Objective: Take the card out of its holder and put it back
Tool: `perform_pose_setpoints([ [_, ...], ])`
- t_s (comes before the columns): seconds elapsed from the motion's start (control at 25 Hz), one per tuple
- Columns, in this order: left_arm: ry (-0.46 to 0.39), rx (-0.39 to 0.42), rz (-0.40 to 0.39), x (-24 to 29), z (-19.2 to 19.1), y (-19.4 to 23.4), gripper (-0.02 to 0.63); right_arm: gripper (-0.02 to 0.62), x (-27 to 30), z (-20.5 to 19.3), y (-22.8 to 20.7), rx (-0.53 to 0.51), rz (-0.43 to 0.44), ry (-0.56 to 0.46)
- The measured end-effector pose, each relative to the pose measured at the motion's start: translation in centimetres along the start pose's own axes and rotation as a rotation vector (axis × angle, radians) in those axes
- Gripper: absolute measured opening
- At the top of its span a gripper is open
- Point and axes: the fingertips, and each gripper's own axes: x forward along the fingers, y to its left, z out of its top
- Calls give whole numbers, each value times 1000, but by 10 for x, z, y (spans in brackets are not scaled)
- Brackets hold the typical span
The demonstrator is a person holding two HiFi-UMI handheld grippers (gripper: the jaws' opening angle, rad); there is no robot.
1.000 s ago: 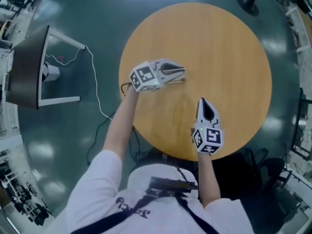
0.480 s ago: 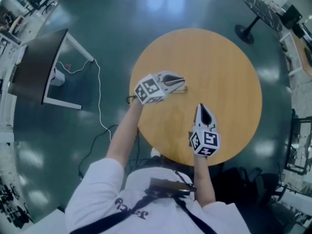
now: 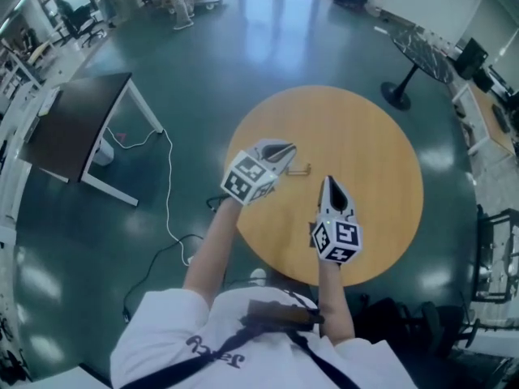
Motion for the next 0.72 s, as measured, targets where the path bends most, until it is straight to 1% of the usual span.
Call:
perform_pose_setpoints([
  [0.12,-37,-28,75,-25,24,-5,28,22,-5,12,13,-18,17,-23],
  [0.2,-79,-26,127,-39,34,-8,28,23,-9,17,19,-26,27,-37],
  [0.28,-125,-17,197,-52,38,-10,28,22,-12,22,26,-31,41,-51],
  [0.36,-162,-29,264,-65,37,-13,28,22,-17,24,33,-34,54,-53],
  [0.44,-189,-40,312,-76,33,-19,28,22,-22,23,38,-36,62,-46],
  [0.6,-250,-82,345,-90,27,-35,28,22,-30,24,50,-45,74,-54],
  [0.72,-260,-84,361,-98,21,-48,28,23,-35,28,60,-54,92,-73],
])
